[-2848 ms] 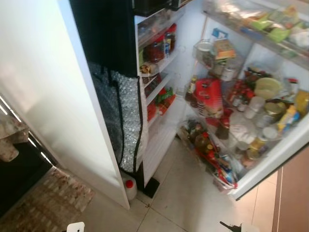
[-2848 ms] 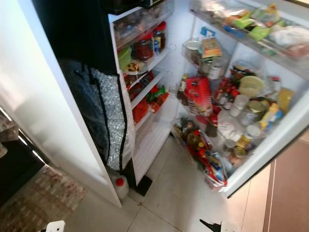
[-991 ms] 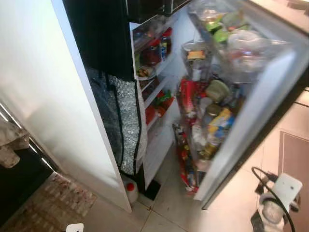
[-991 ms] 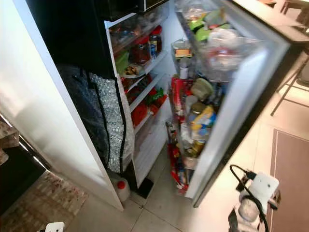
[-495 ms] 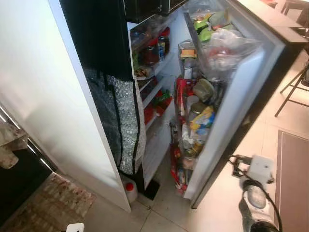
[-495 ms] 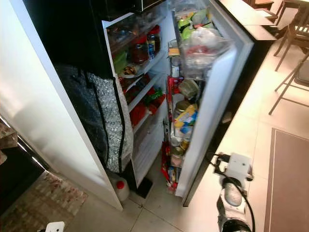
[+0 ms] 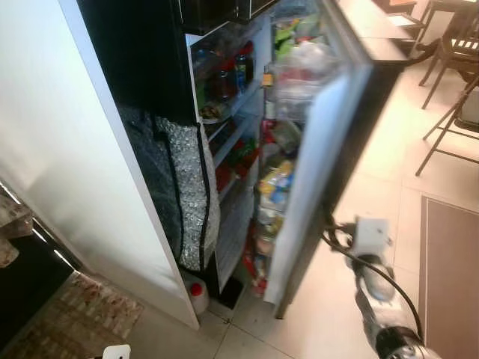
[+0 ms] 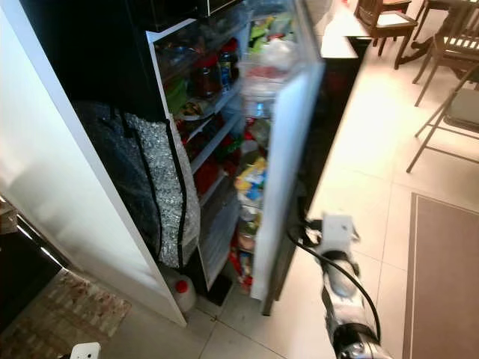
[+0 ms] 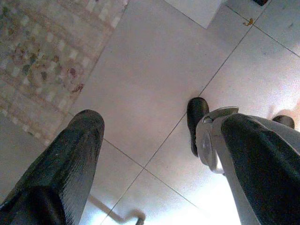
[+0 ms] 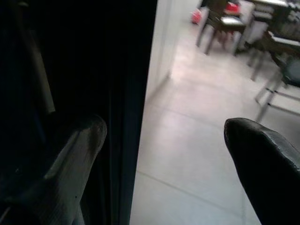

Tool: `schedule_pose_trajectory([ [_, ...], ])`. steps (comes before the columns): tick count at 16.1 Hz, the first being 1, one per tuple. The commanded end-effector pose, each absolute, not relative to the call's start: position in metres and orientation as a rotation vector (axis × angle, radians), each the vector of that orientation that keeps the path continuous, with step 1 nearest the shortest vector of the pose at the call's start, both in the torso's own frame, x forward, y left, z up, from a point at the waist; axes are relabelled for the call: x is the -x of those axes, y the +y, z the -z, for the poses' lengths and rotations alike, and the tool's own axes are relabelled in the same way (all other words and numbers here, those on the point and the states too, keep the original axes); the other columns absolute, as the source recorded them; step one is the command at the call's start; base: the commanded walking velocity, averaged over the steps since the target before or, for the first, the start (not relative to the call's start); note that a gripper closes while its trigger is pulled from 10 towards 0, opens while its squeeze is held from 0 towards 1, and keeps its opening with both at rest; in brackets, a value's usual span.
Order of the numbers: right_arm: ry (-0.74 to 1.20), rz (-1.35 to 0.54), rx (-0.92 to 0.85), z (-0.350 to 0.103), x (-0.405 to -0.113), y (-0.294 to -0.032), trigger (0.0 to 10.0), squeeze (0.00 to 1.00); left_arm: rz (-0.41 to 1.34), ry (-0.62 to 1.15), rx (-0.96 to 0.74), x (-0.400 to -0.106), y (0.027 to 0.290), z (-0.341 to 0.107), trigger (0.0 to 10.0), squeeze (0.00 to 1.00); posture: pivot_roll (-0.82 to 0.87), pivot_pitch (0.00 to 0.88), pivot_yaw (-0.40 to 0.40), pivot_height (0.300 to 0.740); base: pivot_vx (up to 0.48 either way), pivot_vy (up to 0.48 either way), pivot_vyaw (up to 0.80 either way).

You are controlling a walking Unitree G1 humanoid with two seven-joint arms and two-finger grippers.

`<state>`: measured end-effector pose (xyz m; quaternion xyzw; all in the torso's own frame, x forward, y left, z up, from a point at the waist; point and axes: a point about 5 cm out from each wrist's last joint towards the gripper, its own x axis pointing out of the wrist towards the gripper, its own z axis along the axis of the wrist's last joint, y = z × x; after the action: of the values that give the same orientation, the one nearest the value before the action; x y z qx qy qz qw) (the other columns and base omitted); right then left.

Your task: Restocking fridge

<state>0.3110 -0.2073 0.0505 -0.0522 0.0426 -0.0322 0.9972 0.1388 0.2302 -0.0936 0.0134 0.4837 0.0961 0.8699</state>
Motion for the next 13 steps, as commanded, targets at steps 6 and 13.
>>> schedule_pose_trajectory([
  [6,-0.091,-0.284,0.070,-0.103,-0.345,-0.129,10.0,0.00,-0.202,1.022,-0.038,-0.137,0.231,0.094,10.0,0.00,-0.07,0.000,0.000,0.740,0.000,0.000,0.00],
  [13,-0.081,-0.744,0.027,-0.103,-0.323,-0.056,10.0,0.00,-0.202,1.017,-0.035,-0.139,0.228,0.094,10.0,0.00,-0.07,0.000,-0.006,0.740,0.000,0.000,0.00],
])
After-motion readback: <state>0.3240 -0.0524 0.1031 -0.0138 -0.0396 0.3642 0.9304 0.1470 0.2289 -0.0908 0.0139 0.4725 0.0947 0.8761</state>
